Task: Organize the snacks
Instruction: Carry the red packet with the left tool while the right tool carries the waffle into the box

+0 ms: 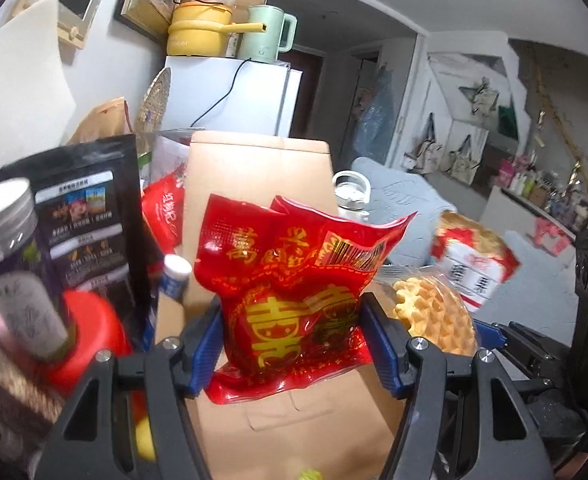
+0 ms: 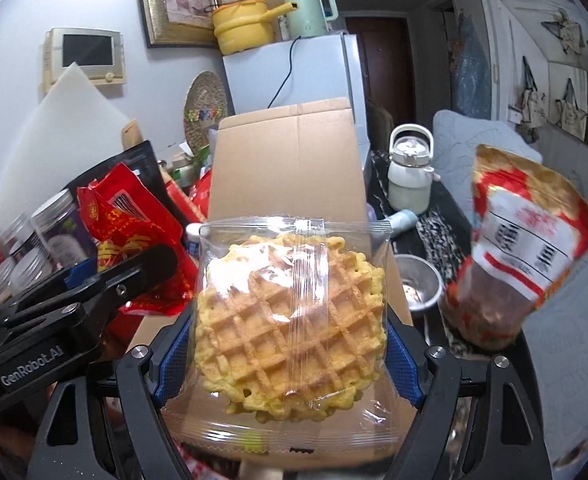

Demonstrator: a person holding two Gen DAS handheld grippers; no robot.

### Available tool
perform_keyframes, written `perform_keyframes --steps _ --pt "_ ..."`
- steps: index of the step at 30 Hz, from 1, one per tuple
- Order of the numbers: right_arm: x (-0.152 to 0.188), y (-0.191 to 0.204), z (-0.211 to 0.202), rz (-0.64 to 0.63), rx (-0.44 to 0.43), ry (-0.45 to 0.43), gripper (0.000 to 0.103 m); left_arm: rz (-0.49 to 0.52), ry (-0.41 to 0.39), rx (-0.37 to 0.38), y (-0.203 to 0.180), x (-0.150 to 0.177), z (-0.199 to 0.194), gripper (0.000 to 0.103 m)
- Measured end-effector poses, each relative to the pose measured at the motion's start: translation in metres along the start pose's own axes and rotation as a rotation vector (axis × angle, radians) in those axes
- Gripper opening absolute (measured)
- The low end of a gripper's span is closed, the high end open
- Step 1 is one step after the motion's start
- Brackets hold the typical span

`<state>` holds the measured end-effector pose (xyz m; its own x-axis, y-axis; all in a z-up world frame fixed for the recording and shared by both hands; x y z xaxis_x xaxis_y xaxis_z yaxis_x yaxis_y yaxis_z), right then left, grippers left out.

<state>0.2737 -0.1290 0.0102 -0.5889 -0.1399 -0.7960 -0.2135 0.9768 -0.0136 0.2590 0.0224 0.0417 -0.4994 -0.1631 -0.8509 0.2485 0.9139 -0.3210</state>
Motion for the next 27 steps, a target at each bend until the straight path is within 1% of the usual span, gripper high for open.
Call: perform_keyframes --steps 2,5,9,15,19,22,24,27 --pt "-0.006 0.002 0.012 -0.01 0.001 0.011 0.082 0.003 0.011 -0.005 0.003 -0.003 0.007 0.063" --pt "-0.011 0.005 0.03 -0.033 0.014 0.03 0.082 0.009 0.035 -0.034 0.009 -0.006 0.021 0.063" --pt "-0.013 0.008 0.051 -0.054 0.038 0.071 0.082 -0.026 0.092 -0.05 0.024 -0.005 0.043 0.063" --pt "-0.007 0.011 0.082 -0.08 0.043 0.161 0.082 -0.046 0.181 -0.094 0.037 0.007 0.068 0.063" --pt "0.001 0.01 0.103 -0.084 0.037 0.24 0.082 -0.093 0.264 -0.094 0.047 0.014 0.087 0.063" --pt "0.004 0.005 0.113 -0.086 0.058 0.265 0.082 -0.089 0.302 -0.121 0.049 0.019 0.098 0.063" --pt "0.007 0.003 0.119 -0.091 0.083 0.288 0.082 -0.093 0.327 -0.125 0.05 0.022 0.105 0.063" --pt "0.012 0.002 0.124 -0.092 0.085 0.312 0.082 -0.115 0.369 -0.138 0.053 0.027 0.115 0.063"
Point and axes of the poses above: each gripper's, at about its wrist camera, not at the fingertips, and z roughly the way its jaws point, y to its left, x to its underside, the point moved 4 cm from there along z, roughly the way its jaws point, and after that the axes turned 15 degrees about x, right-handed, at the moved point
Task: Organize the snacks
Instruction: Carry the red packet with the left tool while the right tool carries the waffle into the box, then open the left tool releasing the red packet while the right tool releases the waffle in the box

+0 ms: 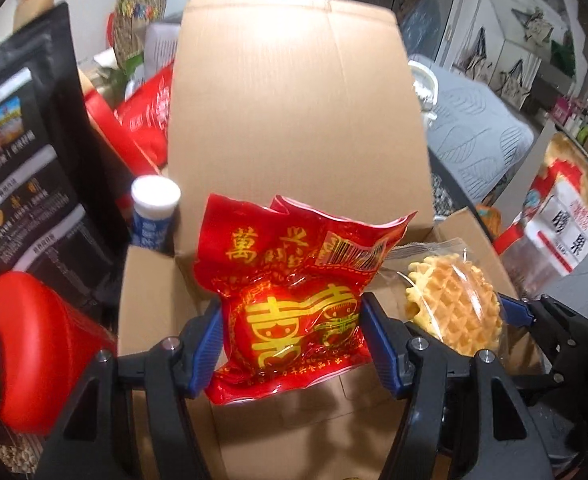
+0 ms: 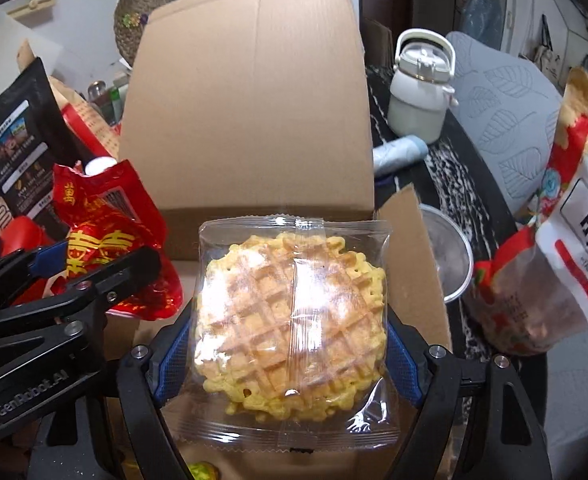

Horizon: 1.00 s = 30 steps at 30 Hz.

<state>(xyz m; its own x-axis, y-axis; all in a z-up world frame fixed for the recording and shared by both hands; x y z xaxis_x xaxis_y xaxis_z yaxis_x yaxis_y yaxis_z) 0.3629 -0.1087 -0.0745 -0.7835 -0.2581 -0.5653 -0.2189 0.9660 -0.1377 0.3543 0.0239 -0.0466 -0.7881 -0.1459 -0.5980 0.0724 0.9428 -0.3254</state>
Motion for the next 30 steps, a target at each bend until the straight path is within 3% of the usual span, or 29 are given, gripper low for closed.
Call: perform_keyframes --steps 8,11,14,18,30 --pt "0.001 0.004 0.015 -0.021 0.044 0.043 0.083 -0.023 0.05 -0.01 0.006 0.002 0.018 0.063" --pt "0.004 0.01 0.016 -0.047 0.055 0.056 0.084 -0.018 0.024 0.0 0.005 -0.004 0.015 0.063" --pt "0.005 0.013 0.019 -0.06 0.056 0.073 0.092 0.019 -0.021 -0.05 0.002 -0.011 0.003 0.064" --pt "0.004 0.011 0.015 -0.038 0.069 0.06 0.097 0.04 0.003 -0.088 -0.003 -0.014 -0.002 0.064" --pt "0.002 0.012 -0.016 -0.049 0.116 0.007 0.098 0.03 -0.009 -0.075 -0.004 -0.008 -0.024 0.064"
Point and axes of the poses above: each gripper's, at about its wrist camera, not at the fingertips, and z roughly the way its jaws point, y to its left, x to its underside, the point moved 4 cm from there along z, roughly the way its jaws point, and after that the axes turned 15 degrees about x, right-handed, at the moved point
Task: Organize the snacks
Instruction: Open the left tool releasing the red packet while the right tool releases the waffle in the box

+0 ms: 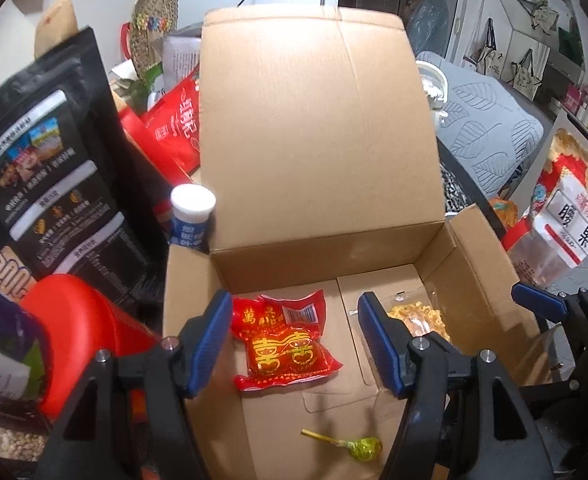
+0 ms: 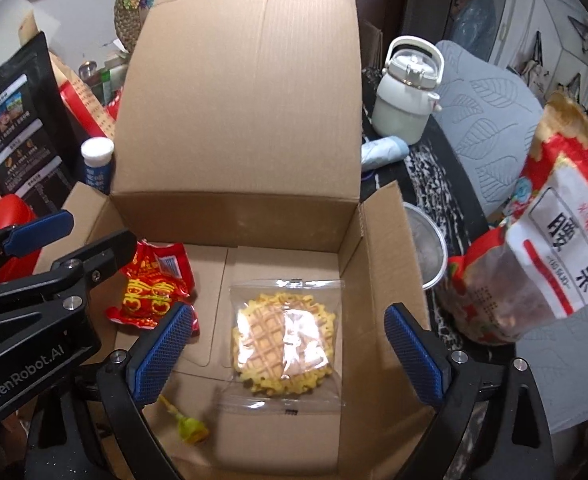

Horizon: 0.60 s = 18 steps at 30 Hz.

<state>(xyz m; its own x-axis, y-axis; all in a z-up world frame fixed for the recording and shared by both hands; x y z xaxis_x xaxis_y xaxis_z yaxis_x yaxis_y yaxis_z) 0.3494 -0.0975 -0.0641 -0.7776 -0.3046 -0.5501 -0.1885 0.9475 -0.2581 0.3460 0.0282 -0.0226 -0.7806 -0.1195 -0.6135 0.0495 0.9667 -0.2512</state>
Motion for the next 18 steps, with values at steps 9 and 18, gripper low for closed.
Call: perform_keyframes --steps 9,18 --pt "-0.001 -0.007 -0.045 0.023 0.007 -0.07 0.098 0.038 -0.071 0.004 -0.018 0.004 -0.049 0.064" --pt "0.005 -0.017 -0.1 0.047 0.013 -0.151 0.097 0.072 -0.144 0.016 -0.034 0.006 -0.103 0.064"
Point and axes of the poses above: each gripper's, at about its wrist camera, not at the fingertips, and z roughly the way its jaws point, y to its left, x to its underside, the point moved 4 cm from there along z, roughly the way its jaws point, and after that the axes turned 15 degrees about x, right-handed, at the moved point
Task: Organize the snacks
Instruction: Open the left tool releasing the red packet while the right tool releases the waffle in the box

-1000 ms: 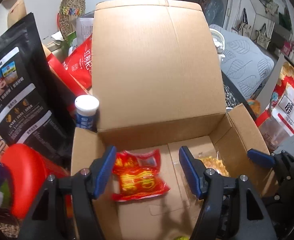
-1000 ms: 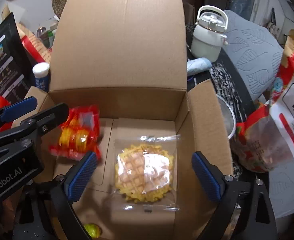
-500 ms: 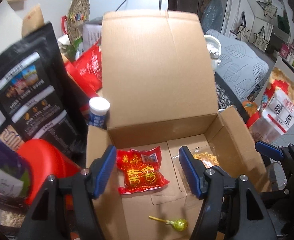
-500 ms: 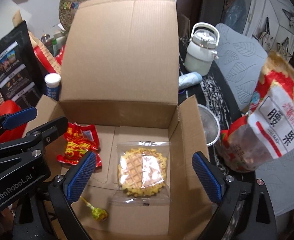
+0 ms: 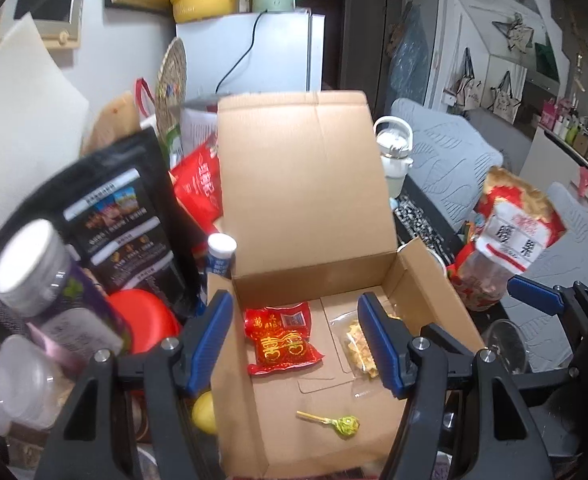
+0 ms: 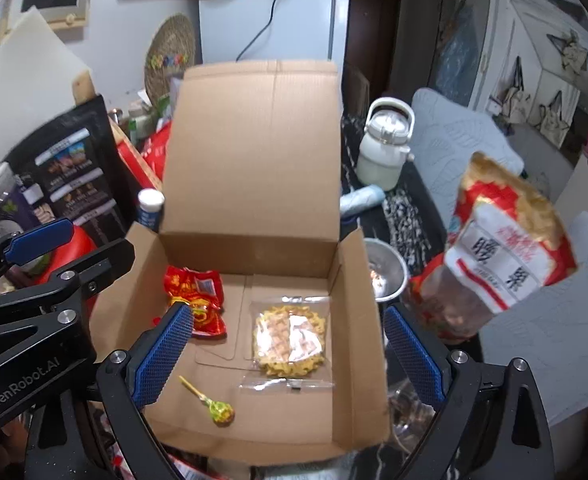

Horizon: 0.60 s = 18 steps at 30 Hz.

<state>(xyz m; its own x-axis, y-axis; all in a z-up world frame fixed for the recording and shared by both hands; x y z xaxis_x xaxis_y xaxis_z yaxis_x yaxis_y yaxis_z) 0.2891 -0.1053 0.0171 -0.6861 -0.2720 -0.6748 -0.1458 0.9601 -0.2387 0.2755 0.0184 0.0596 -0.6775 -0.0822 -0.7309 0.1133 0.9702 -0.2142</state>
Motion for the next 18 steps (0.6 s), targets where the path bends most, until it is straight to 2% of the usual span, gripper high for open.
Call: perform_keyframes --steps 11,18 --pt "0.004 -0.02 -0.075 0.023 0.032 -0.114 0.098 0.054 -0.123 0.0 -0.022 -0.001 -0.08 0.064" --pt "0.019 -0.034 -0.124 0.037 0.036 -0.195 0.098 0.083 -0.178 0.021 -0.033 0.013 -0.122 0.064"
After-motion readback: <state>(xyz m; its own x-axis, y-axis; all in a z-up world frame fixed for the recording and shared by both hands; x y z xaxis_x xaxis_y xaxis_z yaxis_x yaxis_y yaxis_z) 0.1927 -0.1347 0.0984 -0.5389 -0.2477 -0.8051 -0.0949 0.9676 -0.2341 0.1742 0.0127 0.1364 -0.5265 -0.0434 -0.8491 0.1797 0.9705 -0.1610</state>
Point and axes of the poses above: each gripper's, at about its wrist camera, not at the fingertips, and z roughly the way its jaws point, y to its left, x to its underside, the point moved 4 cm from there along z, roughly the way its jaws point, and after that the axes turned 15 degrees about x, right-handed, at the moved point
